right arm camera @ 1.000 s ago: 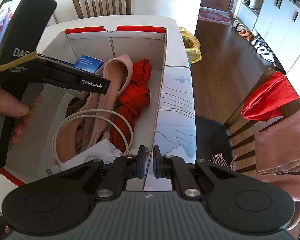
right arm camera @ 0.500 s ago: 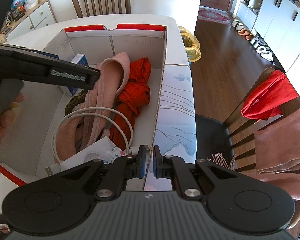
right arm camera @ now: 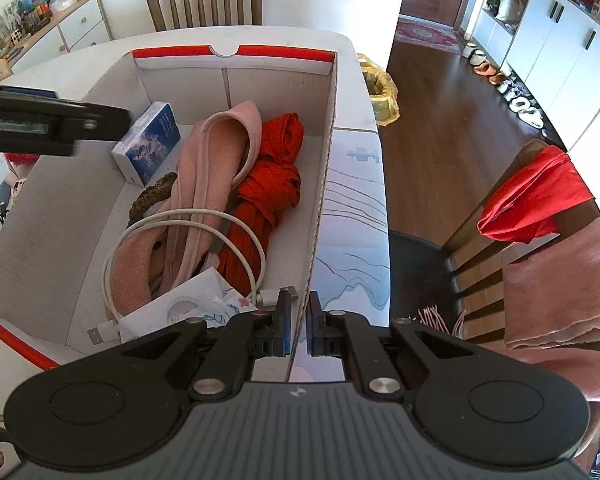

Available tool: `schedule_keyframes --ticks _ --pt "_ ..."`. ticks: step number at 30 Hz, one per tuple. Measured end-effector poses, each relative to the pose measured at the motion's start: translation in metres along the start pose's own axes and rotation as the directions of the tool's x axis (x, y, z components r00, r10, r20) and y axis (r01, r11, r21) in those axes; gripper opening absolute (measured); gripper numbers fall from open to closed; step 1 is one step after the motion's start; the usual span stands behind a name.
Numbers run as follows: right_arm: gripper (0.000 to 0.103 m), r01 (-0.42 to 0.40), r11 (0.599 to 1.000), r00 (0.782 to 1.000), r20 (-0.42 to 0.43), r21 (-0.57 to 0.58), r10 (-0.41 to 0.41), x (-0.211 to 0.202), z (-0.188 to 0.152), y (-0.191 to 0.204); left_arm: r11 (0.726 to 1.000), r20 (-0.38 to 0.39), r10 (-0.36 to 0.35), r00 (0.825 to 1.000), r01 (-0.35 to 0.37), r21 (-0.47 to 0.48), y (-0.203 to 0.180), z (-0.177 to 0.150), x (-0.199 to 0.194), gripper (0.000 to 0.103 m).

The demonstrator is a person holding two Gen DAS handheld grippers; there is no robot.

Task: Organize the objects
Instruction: 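Move the left gripper back to the table over the cream plush doll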

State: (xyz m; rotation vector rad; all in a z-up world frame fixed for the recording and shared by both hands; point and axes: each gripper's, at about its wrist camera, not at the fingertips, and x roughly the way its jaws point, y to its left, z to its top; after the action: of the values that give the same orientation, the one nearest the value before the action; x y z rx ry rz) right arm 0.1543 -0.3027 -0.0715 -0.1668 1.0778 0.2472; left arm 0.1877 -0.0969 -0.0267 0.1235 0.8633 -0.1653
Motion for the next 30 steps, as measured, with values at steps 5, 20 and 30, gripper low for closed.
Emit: schedule_keyframes --ticks 5,20,30 --pt "0.007 0.011 1.0 1.0 -0.001 -0.007 -0.011 0.0 0.0 0.002 1.0 0.027 0.01 1.0 -0.009 -0.028 0.018 -0.008 -0.019 0.092" --pt "0.007 0.031 0.999 0.999 -0.018 -0.009 -0.032 0.002 -0.002 0.006 0.975 0.009 0.079 0.997 -0.075 -0.21 0.1 -0.055 -0.024 0.102" --pt "0.007 0.044 0.999 0.999 -0.021 -0.011 -0.044 0.003 -0.002 0.008 0.958 -0.001 0.131 0.991 -0.126 -0.259 0.14 -0.082 -0.002 0.101"
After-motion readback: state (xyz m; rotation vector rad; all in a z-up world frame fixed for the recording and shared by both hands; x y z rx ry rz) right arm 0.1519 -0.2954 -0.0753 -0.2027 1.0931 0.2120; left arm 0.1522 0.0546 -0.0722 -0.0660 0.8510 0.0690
